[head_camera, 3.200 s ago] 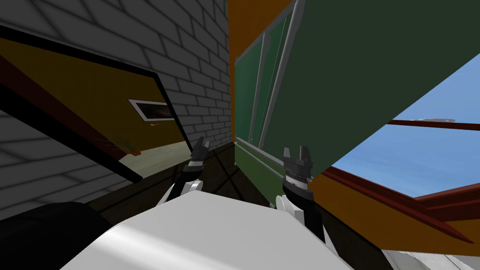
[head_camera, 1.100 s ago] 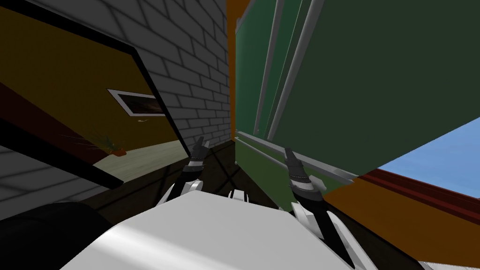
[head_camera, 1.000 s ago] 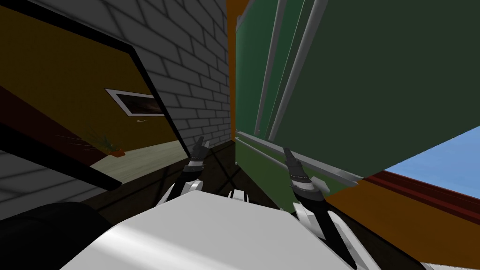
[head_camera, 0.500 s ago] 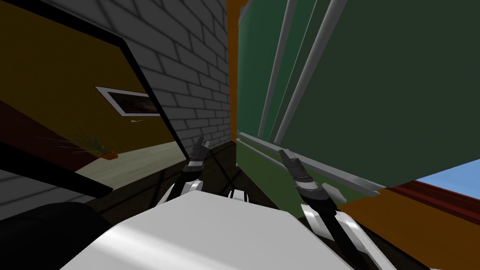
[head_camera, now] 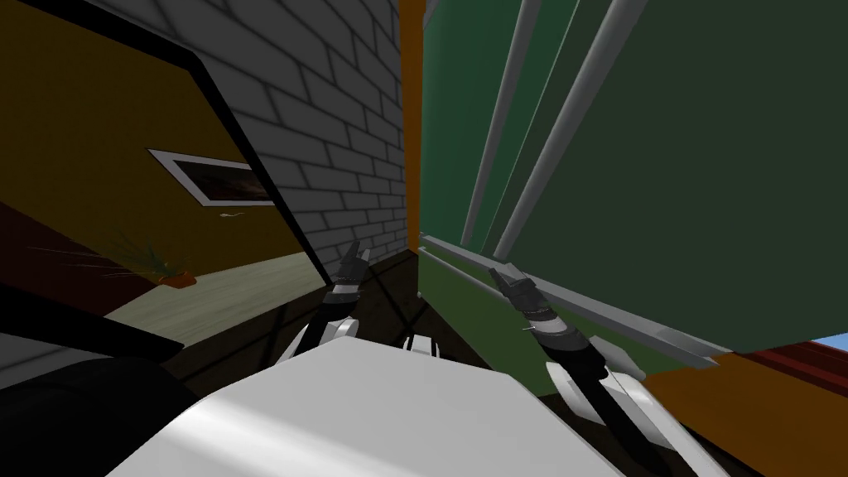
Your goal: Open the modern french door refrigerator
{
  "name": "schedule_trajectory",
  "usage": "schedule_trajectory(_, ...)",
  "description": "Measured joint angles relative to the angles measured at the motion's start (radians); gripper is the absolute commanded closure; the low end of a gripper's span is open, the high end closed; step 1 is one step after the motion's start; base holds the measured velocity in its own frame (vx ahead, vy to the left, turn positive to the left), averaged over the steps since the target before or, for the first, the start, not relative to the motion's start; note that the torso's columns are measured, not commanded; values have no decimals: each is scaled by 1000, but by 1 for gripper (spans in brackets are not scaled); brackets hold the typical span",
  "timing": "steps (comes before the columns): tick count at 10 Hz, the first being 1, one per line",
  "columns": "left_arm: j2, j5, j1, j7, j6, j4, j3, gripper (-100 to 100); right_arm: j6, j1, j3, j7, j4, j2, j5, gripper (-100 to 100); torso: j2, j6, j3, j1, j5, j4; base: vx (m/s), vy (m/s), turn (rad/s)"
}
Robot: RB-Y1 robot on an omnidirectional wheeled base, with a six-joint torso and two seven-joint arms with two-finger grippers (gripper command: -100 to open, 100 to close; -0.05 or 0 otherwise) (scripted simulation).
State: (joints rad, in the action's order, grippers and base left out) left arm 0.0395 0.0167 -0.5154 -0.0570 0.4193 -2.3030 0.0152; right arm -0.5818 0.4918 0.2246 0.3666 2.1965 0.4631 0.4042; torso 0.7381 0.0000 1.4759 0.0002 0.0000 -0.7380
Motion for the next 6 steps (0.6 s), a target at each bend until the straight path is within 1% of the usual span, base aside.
schedule_trajectory(2, 0, 0, 0, 0, 0, 0, 0, 0, -2, 0, 26, 34, -13, 40, 43, -100, 0, 0, 0, 0, 0, 0, 89, 75, -26)
schedule_trajectory(6, 0, 0, 0, 0, 0, 0, 0, 0, 3, -7, 80, 103, -39, 146, 134, -100, 0, 0, 0, 1, 0, 0, 91, 73, -28)
